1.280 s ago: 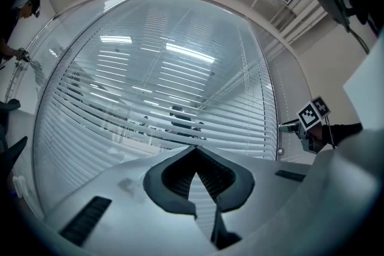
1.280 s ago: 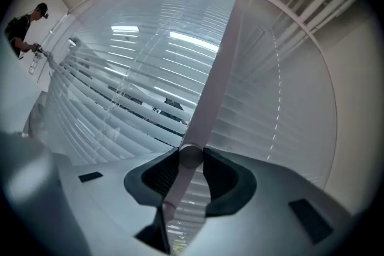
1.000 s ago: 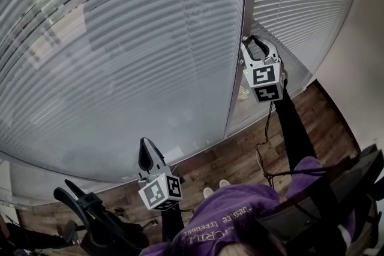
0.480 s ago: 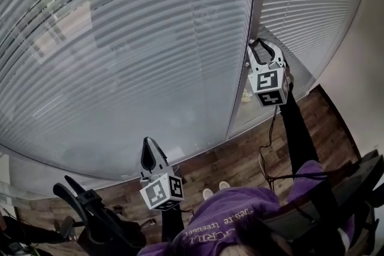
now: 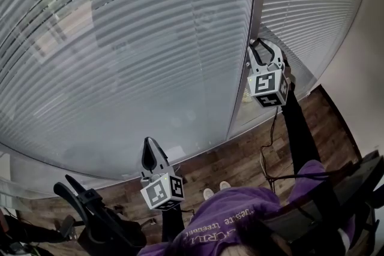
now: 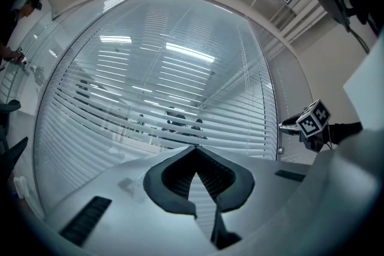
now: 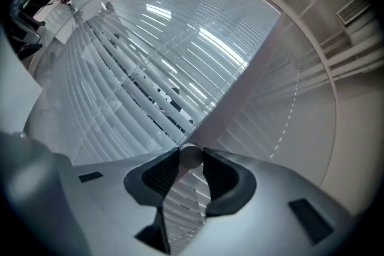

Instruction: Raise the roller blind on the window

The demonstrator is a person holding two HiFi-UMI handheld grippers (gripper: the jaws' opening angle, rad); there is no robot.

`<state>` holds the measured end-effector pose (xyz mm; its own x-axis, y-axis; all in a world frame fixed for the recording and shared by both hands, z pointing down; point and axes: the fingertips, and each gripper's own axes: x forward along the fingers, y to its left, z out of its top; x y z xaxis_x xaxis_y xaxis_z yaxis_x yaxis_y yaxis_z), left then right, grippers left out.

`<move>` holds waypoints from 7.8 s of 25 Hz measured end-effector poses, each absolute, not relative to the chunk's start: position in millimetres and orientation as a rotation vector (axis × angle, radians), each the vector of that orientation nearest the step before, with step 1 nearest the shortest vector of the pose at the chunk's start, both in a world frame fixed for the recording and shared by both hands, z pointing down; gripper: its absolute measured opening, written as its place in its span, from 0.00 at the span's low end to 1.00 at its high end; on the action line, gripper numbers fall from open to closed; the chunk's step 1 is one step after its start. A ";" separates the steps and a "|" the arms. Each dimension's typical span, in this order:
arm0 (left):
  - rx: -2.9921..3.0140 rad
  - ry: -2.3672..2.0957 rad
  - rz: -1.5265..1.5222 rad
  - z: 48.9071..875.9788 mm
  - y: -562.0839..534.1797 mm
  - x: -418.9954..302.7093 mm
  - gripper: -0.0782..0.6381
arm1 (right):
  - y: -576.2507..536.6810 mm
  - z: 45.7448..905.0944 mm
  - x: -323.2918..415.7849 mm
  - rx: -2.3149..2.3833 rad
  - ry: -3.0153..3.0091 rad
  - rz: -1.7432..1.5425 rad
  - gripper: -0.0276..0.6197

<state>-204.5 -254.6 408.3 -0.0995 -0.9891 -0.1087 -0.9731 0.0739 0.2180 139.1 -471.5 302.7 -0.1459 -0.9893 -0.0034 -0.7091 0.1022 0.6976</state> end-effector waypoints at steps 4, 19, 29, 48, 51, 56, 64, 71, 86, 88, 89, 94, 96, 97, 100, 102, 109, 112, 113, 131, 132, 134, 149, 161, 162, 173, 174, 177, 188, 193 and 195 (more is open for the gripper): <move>2.064 -2.255 -0.364 407.4 -254.0 -204.2 0.11 | -470.1 302.1 138.2 1.636 -1.892 -0.808 0.23; 2.069 -2.252 -0.366 407.1 -255.9 -202.4 0.11 | -471.2 303.9 138.2 1.585 -1.828 -0.889 0.23; 2.063 -2.255 -0.368 407.6 -255.2 -203.4 0.11 | -471.2 304.6 138.1 1.569 -1.807 -0.901 0.23; 2.050 -2.258 -0.377 406.7 -253.5 -206.7 0.11 | -469.6 304.3 137.3 1.532 -1.764 -0.929 0.23; 2.046 -2.259 -0.379 407.7 -254.0 -208.2 0.11 | -470.5 305.5 137.2 1.521 -1.758 -0.937 0.23; 2.046 -2.256 -0.384 407.9 -254.8 -209.0 0.11 | -471.3 305.6 137.0 1.480 -1.718 -0.981 0.23; 2.049 -2.257 -0.378 409.1 -254.7 -208.5 0.11 | -470.7 306.4 136.7 1.453 -1.697 -1.011 0.23; 2.056 -2.258 -0.376 407.9 -255.9 -206.7 0.11 | -470.8 306.7 136.6 1.433 -1.671 -1.040 0.23; 2.057 -2.254 -0.374 408.9 -257.7 -207.6 0.11 | -469.6 307.7 135.5 1.381 -1.599 -1.100 0.23; 2.057 -2.253 -0.376 408.8 -257.7 -207.6 0.11 | -469.5 307.5 135.5 1.379 -1.595 -1.102 0.23; 2.057 -2.253 -0.376 408.9 -257.8 -207.4 0.11 | -469.5 307.5 135.6 1.377 -1.591 -1.104 0.23; 2.056 -2.250 -0.374 409.7 -258.3 -207.2 0.11 | -469.8 308.0 135.7 1.357 -1.561 -1.129 0.23; 2.056 -2.250 -0.373 409.8 -258.8 -207.1 0.11 | -470.3 308.2 135.8 1.352 -1.554 -1.134 0.23; 2.055 -2.250 -0.373 409.6 -259.1 -207.2 0.11 | -470.6 308.3 135.9 1.349 -1.551 -1.137 0.23; 2.054 -2.254 -0.375 409.0 -260.0 -207.8 0.11 | -471.4 308.4 135.9 1.338 -1.532 -1.152 0.23; 2.055 -2.254 -0.376 409.2 -260.2 -207.8 0.11 | -471.4 308.8 135.8 1.332 -1.521 -1.161 0.23; 2.057 -2.252 -0.379 408.9 -257.3 -209.6 0.11 | -467.5 308.6 133.9 1.308 -1.477 -1.195 0.23; 2.055 -2.252 -0.379 409.4 -257.0 -210.4 0.11 | -467.2 309.2 133.3 1.289 -1.445 -1.218 0.23; 2.055 -2.253 -0.379 409.4 -257.6 -210.1 0.11 | -468.0 309.6 133.6 1.284 -1.436 -1.225 0.23; 2.049 -2.256 -0.380 409.7 -259.7 -209.9 0.11 | -469.8 302.0 135.9 1.557 -1.938 -0.808 0.23; 2.051 -2.256 -0.381 409.4 -259.8 -209.8 0.11 | -469.9 300.1 136.1 1.591 -2.014 -0.716 0.23; 2.051 -2.256 -0.381 409.3 -259.8 -209.8 0.11 | -470.2 296.7 136.7 1.648 -2.138 -0.552 0.23; 2.051 -2.267 -0.375 408.1 -259.3 -212.5 0.11 | -471.2 298.7 131.8 1.569 -1.900 -0.773 0.23; 2.059 -2.260 -0.371 408.2 -264.6 -207.4 0.11 | -472.5 305.3 130.1 1.397 -1.634 -1.063 0.23; 2.059 -2.260 -0.371 408.3 -264.9 -207.1 0.11 | -472.3 305.7 129.9 1.387 -1.615 -1.081 0.23; 2.058 -2.256 -0.374 408.0 -264.7 -206.1 0.11 | -470.8 306.4 128.5 1.347 -1.538 -1.159 0.23; 2.058 -2.256 -0.375 407.9 -264.7 -205.9 0.11 | -471.0 306.5 128.4 1.342 -1.530 -1.165 0.23; 2.057 -2.258 -0.376 407.8 -264.4 -205.5 0.11 | -471.2 306.7 128.2 1.328 -1.505 -1.186 0.23; 2.053 -2.259 -0.380 408.7 -262.9 -206.2 0.11 | -470.0 309.1 127.4 1.280 -1.413 -1.259 0.23; 2.056 -2.254 -0.379 408.6 -263.3 -206.4 0.11 | -469.7 309.7 127.2 1.257 -1.372 -1.296 0.23; 2.055 -2.255 -0.380 408.5 -262.9 -207.2 0.11 | -469.4 310.1 127.0 1.242 -1.354 -1.314 0.23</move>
